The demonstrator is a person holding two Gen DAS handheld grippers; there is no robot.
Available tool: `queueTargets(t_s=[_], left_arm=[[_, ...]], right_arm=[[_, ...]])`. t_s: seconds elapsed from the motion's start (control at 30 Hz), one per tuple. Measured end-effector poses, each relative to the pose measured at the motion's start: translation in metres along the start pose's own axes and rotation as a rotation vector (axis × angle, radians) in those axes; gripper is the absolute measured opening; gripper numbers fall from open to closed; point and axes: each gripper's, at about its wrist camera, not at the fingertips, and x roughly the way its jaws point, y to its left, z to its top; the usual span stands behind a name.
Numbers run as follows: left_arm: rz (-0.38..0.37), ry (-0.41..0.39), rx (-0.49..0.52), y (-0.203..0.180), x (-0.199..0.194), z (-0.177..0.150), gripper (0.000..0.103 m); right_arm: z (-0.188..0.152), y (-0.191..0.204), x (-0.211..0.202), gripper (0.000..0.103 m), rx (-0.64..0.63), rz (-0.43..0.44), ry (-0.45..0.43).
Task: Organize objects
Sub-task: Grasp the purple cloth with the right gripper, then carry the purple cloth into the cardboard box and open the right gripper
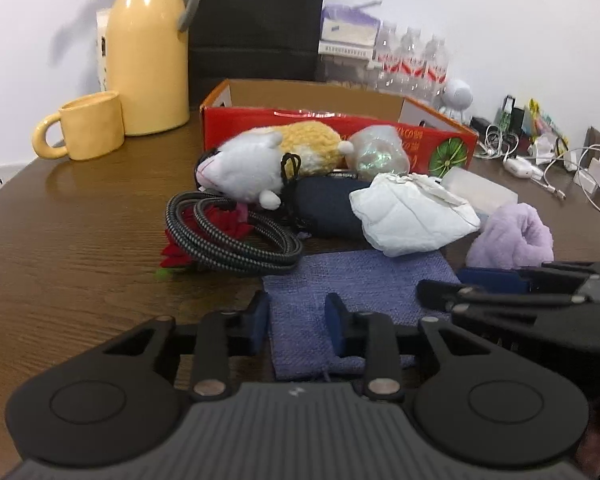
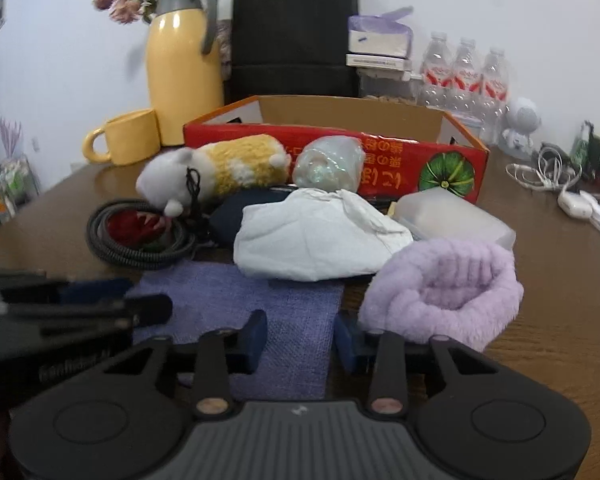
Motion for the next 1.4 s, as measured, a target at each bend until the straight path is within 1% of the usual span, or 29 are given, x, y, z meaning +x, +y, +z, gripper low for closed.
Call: queueTargets(t_s=[0.03,0.07,0.1,0.2,0.33,0.4,0.5,0.63,0.7,0.83,0.9,0.97,1.0,1.07,1.13,1.27,1.33,1.4], left_arm=[[-0.016,0.006,-0.005,0.000,-0.003,-0.001,0.024],[-0.038,0.014,-0.023,0.002,-0.006,-0.002,0.022],[-0.053,0.025,-0.038,0.003,-0.012,-0.005,0.020],[-0.075,0.033,-0.030,0.001,-0.035,-0.016,0.006],[-0.124,0.052,-0.023,-0.002,-0.066,-0.035,0.005],[-0.143,0.040,-0.001,-0.008,-0.082,-0.040,0.005],[-0.158,-0.005,0.053,-0.017,-0.104,-0.041,0.005],[-0.174,-0.104,0.088,-0.023,-0.132,-0.028,0.004],[-0.191,-0.150,0.101,-0.024,-0.143,-0.018,0.004],[-0.233,-0.258,0.090,-0.027,-0.164,0.000,0.004],[-0.228,-0.296,0.080,-0.030,-0.167,0.006,0.004],[-0.216,-0.284,0.077,-0.036,-0.159,0.012,0.004],[-0.212,-0.287,0.072,-0.039,-0.154,0.013,0.004],[-0.194,-0.286,0.080,-0.045,-0.149,0.016,0.004],[-0.197,-0.288,0.064,-0.047,-0.148,0.016,0.004],[-0.172,-0.265,0.032,-0.038,-0.127,0.023,0.004],[-0.192,-0.252,0.004,-0.030,-0.115,0.040,0.004],[-0.237,-0.265,-0.017,-0.022,-0.109,0.060,0.004]], right_arm=[[-0.001,0.000,-0.002,0.023,0.004,-0.007,0.001],[-0.003,0.001,-0.005,0.009,0.008,-0.004,0.004],[-0.005,0.002,-0.009,0.008,0.012,0.004,0.007],[-0.024,0.008,-0.035,0.006,0.017,0.011,0.001],[-0.049,0.014,-0.075,0.006,0.042,0.020,-0.025],[-0.060,0.017,-0.096,0.005,0.045,0.014,-0.048],[-0.072,0.023,-0.123,0.005,0.056,0.006,-0.100],[-0.076,0.030,-0.156,0.005,0.069,-0.005,-0.225],[-0.073,0.032,-0.170,0.005,0.057,-0.030,-0.288],[-0.066,0.028,-0.201,0.005,0.065,-0.042,-0.417],[-0.061,0.024,-0.211,0.005,0.058,-0.058,-0.461],[-0.054,0.015,-0.211,0.005,0.053,-0.068,-0.475],[-0.051,0.007,-0.208,0.005,0.066,-0.054,-0.475],[-0.043,-0.009,-0.192,0.005,0.098,-0.032,-0.447],[-0.036,-0.018,-0.174,0.005,0.110,-0.023,-0.411],[-0.019,-0.020,-0.146,0.005,0.098,0.017,-0.393],[-0.008,-0.022,-0.134,0.004,0.096,0.033,-0.377],[0.009,-0.028,-0.128,0.005,0.115,0.083,-0.386]])
